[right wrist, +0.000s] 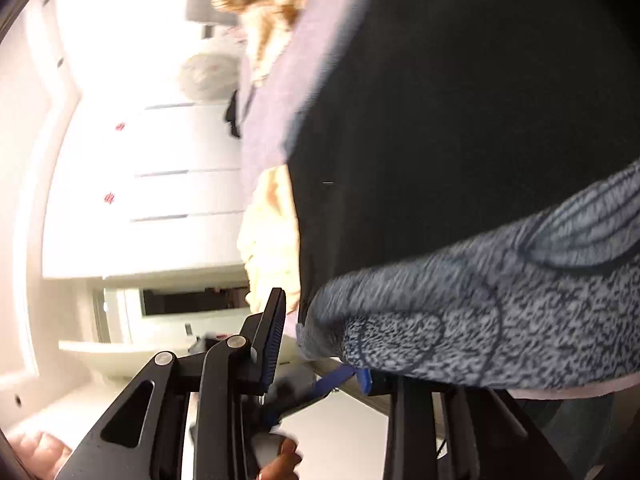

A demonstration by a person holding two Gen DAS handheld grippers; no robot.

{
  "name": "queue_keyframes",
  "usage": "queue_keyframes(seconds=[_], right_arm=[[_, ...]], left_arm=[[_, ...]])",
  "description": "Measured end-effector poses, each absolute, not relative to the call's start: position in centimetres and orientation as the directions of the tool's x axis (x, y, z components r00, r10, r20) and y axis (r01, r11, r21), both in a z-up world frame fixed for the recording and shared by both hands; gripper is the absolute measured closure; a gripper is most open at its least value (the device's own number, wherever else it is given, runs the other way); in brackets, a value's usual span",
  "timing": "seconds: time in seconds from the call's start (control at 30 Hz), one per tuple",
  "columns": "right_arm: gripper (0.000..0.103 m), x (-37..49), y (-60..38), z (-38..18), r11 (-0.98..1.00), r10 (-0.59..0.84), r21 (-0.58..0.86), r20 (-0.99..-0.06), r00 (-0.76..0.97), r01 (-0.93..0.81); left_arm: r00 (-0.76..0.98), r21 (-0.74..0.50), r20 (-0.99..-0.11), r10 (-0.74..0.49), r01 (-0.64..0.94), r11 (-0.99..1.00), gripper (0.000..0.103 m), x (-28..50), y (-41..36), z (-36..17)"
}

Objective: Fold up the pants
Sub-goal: 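Grasp the waistband edge with the right gripper while the left gripper grasps it too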

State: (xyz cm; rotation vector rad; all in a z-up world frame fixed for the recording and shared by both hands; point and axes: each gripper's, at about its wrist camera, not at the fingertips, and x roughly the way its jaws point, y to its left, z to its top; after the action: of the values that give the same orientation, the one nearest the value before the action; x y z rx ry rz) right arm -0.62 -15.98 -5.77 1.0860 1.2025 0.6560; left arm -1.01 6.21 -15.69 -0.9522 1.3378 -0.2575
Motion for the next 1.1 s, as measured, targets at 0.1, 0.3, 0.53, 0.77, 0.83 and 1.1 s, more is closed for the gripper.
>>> queue_keyframes(seconds=[0.1,0.3,0.53,0.77,0.83,1.1], right_arm=[[0.069,-0.8,-16.3,-5.2,0.399,0.871,0.91,-0.415,0.262,0.115],[0.067,-2.7,-17.4,-9.2,0.491,0.813,0.842,-0.535,0.232,0.223],[0.067,-5.7,-24.9,-12.7,0.33,0.777,0.85,-0.491,0.393,0.41],[0.099,-4.6,-26.4,-11.6,0.23,0.748,0.876,-0.438,0.499,0.424],[0.099,-2.0,-26.3,-8.7,0.308,0.758,0.881,-0.456,0.466,0.36],[0.099,13.4,-27.1,-0.5,0.473,0.802,0.872,-0.485,0.349,0.124]], left_arm=[[0.339,-0.748,-0.658,-0.672,-0.393,0.534,0.0,0.6,7.6,-16.2],[0.366,-0.706,-0.708,-0.605,-0.346,0.618,0.019,1.3,9.6,-14.9],[0.248,-0.59,-0.806,-0.537,-0.267,0.762,0.058,1.3,10.2,-14.6],[0.189,-0.532,-0.846,-0.498,-0.25,0.809,0.076,1.2,10.5,-14.1],[0.219,-0.53,-0.846,-0.487,-0.242,0.813,0.076,1.7,10.7,-12.2],[0.392,-0.521,-0.815,-0.427,-0.171,0.836,0.076,10.0,10.5,-4.9]])
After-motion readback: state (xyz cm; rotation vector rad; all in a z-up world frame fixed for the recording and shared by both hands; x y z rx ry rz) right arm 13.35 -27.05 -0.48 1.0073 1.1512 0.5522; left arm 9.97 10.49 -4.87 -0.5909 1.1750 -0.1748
